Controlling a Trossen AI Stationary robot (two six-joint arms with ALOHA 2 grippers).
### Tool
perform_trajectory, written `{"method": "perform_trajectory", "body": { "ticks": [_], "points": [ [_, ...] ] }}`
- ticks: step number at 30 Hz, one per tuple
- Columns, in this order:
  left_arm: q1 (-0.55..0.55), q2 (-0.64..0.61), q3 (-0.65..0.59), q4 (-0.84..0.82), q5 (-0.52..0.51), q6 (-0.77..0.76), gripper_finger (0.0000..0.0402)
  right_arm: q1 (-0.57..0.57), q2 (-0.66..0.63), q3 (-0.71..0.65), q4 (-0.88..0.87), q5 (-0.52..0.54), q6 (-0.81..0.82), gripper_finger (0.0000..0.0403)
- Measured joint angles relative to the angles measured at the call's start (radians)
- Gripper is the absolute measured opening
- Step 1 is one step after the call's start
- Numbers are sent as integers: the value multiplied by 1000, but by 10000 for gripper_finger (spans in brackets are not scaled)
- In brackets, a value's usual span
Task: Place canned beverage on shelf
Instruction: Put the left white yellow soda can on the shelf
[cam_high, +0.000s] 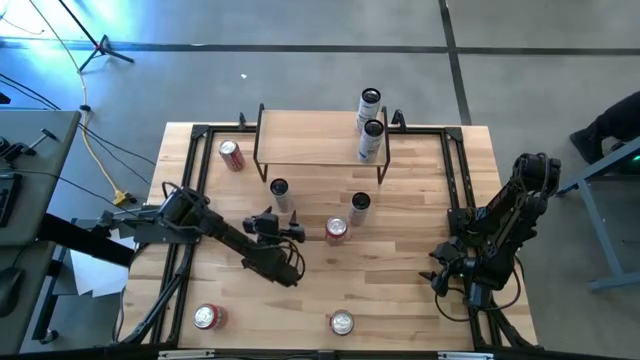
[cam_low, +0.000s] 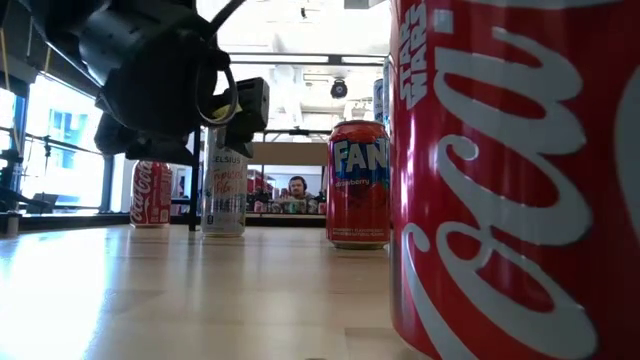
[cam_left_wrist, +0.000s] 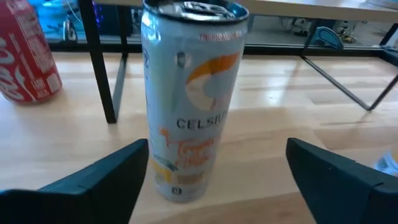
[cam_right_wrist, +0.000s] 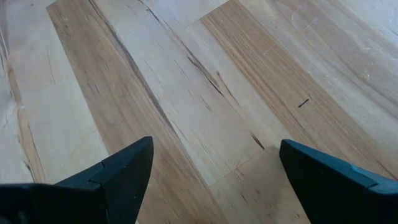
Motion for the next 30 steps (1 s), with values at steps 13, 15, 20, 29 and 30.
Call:
{"method": "perform_trajectory", "body": {
  "ticks": [13,15,20,29,30],
  "points": [
    [80,3,0,-88,-5,-50,390,0,0,0,0,0,0,339],
    [91,11,0,-89,-17,-50,390,0,0,0,0,0,0,339],
    [116,38,-21,-59,-68,-56,390,0,0,0,0,0,0,339],
    [135,39,-55,43,-101,-56,390,0,0,0,0,0,0,339],
    [140,39,-55,43,-100,-56,390,0,0,0,0,0,0,339]
  ]
}}
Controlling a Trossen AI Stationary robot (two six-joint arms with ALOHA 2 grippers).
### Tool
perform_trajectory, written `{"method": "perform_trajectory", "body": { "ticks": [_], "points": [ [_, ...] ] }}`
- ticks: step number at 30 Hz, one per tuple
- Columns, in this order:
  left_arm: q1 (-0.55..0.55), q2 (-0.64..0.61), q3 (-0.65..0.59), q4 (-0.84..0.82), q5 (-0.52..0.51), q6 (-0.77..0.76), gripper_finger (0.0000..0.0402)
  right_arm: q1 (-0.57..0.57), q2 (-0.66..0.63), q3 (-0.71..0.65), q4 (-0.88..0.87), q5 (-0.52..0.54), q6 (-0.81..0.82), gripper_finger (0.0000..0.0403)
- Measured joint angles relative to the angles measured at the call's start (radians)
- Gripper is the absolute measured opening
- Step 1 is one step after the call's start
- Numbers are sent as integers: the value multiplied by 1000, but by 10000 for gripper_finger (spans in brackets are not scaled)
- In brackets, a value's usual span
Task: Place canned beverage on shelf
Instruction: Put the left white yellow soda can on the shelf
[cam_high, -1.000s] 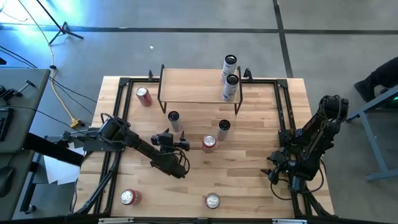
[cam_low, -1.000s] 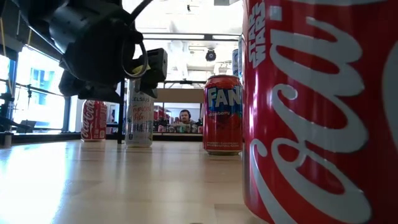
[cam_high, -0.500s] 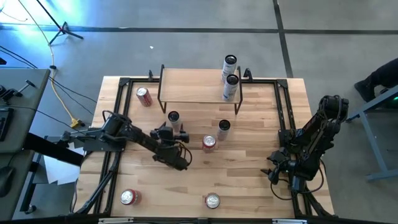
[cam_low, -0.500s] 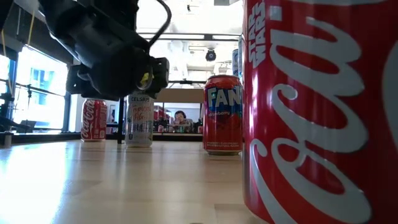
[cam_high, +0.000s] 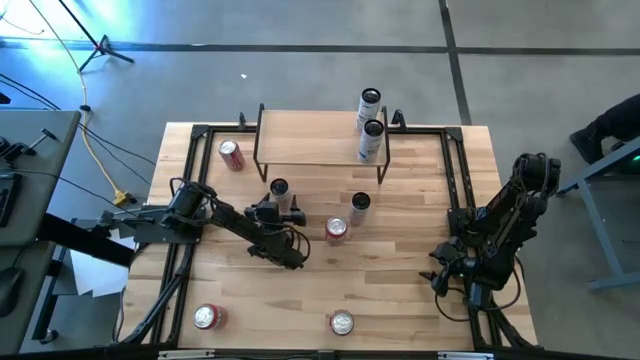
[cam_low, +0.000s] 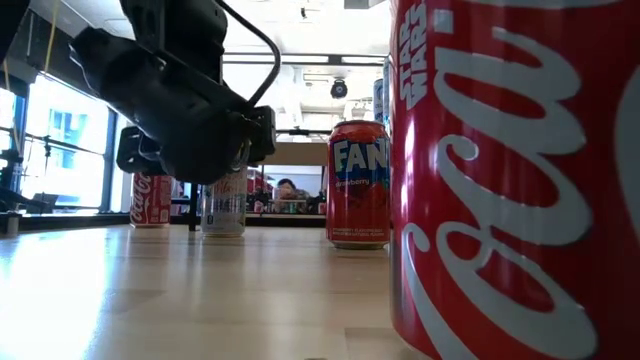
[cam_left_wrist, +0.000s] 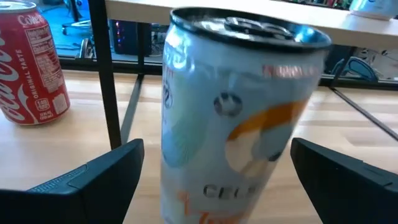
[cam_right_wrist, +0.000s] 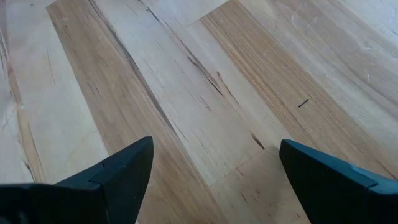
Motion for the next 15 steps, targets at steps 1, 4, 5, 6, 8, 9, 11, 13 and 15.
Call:
{"method": "perform_trajectory", "body": {
  "ticks": [1,4,5,6,8,9,11,13,15],
  "points": [
    [4,0,0,0,1,3,390,0,0,0,0,0,0,339],
    [17,0,0,-1,4,28,390,0,0,0,0,0,0,339],
    [19,0,0,-1,4,37,390,0,0,0,0,0,0,339],
    [23,0,0,-1,5,48,390,0,0,0,0,0,0,339],
    [23,0,0,-2,4,68,390,0,0,0,0,0,0,339],
    [22,0,0,-2,5,70,390,0,0,0,0,0,0,339],
    [22,0,0,-1,5,70,390,0,0,0,0,0,0,339],
    [22,0,0,-1,5,87,390,0,0,0,0,0,0,339],
    [22,0,0,1,3,132,390,0,0,0,0,0,0,339]
  ]
}}
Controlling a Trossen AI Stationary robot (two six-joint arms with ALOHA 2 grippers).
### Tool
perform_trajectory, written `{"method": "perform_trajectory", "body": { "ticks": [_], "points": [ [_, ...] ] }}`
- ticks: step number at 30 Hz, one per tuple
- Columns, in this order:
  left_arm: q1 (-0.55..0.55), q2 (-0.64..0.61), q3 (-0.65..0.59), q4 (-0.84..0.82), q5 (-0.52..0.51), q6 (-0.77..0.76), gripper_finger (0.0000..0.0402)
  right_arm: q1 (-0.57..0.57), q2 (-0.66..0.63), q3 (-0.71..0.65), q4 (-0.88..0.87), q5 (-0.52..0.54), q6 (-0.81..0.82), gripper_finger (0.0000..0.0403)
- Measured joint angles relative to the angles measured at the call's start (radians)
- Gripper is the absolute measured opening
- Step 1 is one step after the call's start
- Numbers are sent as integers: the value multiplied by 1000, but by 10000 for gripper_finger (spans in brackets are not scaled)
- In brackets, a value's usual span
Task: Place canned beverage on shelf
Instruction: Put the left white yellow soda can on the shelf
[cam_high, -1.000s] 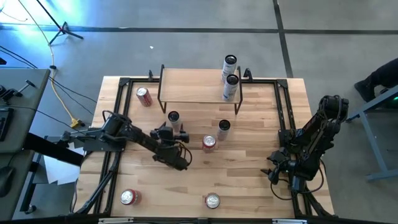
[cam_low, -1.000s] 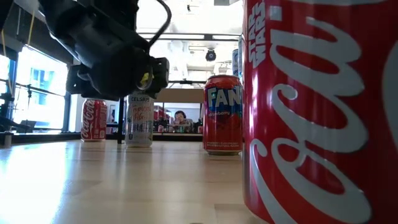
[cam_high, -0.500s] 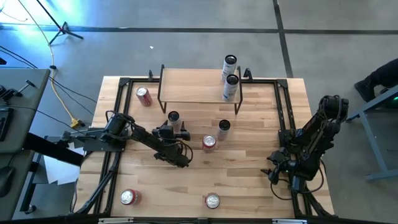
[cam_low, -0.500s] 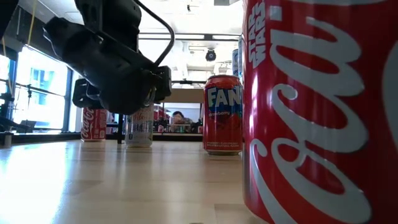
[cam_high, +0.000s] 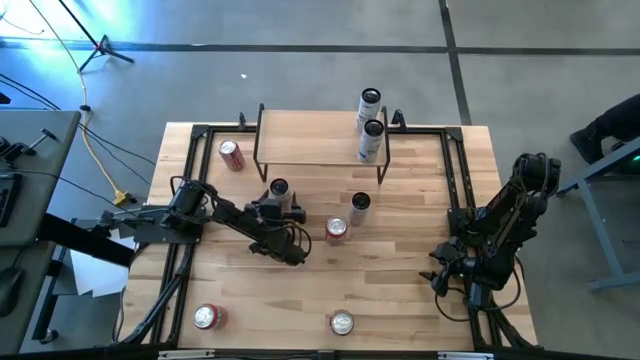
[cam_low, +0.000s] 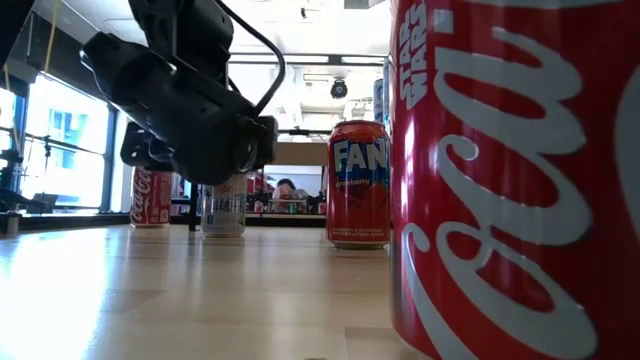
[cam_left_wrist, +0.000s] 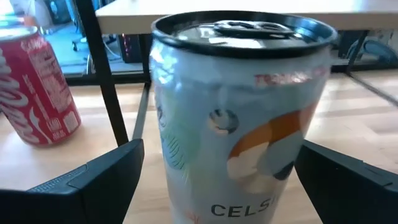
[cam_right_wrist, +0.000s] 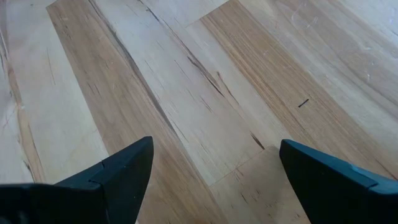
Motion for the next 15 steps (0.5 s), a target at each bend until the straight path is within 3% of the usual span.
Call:
{"method": "perform_trajectory", "body": {
  "ticks": [8,15],
  "points": [
    [-9,0,-14,19,-78,-20,390,0,0,0,0,0,0,339],
    [-16,-1,-101,180,-149,-10,383,0,0,0,0,0,0,339]
  ]
}}
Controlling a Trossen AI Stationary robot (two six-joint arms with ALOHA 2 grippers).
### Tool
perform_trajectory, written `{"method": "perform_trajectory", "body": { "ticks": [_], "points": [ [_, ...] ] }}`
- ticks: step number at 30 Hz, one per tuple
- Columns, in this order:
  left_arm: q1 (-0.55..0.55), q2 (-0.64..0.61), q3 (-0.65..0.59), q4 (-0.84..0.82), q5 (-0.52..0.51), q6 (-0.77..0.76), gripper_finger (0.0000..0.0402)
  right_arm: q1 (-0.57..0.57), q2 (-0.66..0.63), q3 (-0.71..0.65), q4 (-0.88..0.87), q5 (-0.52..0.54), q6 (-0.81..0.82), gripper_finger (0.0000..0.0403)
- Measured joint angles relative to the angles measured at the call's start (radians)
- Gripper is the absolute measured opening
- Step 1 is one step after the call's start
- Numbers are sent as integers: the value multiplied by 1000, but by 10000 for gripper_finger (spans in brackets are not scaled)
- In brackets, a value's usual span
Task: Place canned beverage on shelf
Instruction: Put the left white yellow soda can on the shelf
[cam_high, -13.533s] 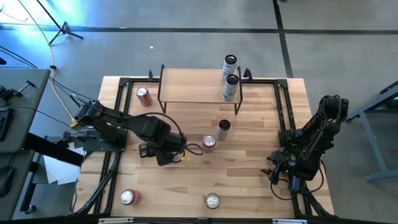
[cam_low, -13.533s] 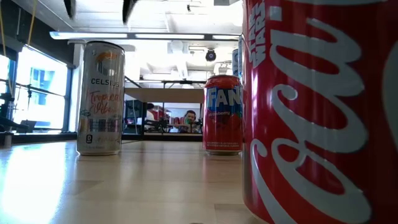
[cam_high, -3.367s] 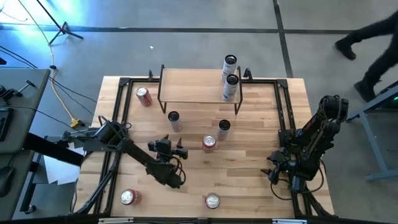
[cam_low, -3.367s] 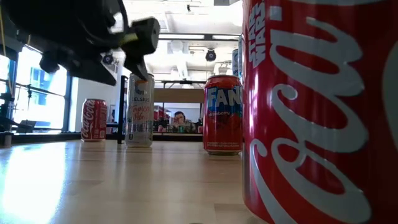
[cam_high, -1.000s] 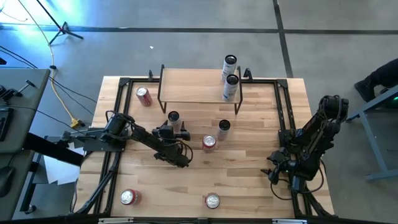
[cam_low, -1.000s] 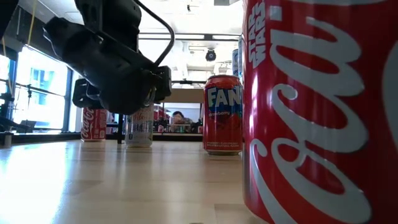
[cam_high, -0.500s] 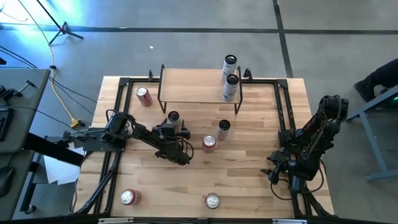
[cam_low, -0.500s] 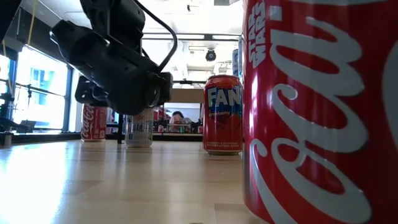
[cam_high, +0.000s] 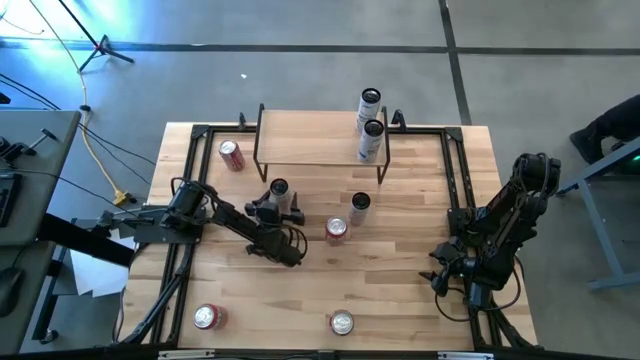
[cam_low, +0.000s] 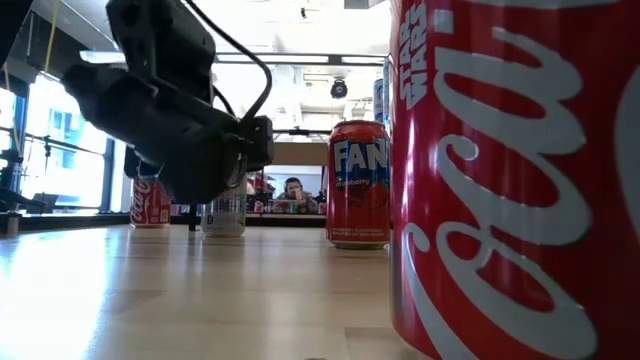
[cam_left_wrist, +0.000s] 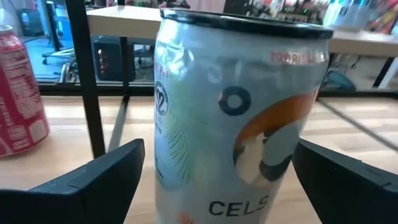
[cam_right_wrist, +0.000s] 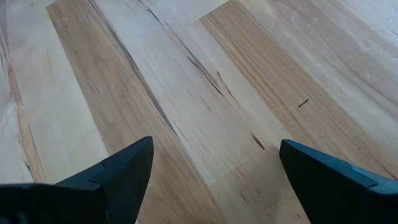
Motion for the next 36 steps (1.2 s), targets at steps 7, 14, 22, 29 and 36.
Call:
{"method": "perform_trajectory", "body": {
  "ticks": [7,14,22,29,36],
  "points": [
    [-21,0,-59,134,-65,52,317,0,0,0,0,0,-5,339],
    [-26,0,-66,161,-69,106,214,0,0,0,0,0,-7,339],
    [-26,0,-66,167,-69,108,194,0,0,0,0,-2,-14,339],
    [-45,-6,-28,153,-87,171,194,0,0,0,5,-3,-34,339],
    [-56,-14,28,114,-90,218,194,0,0,0,11,-3,-34,339]
  ]
}}
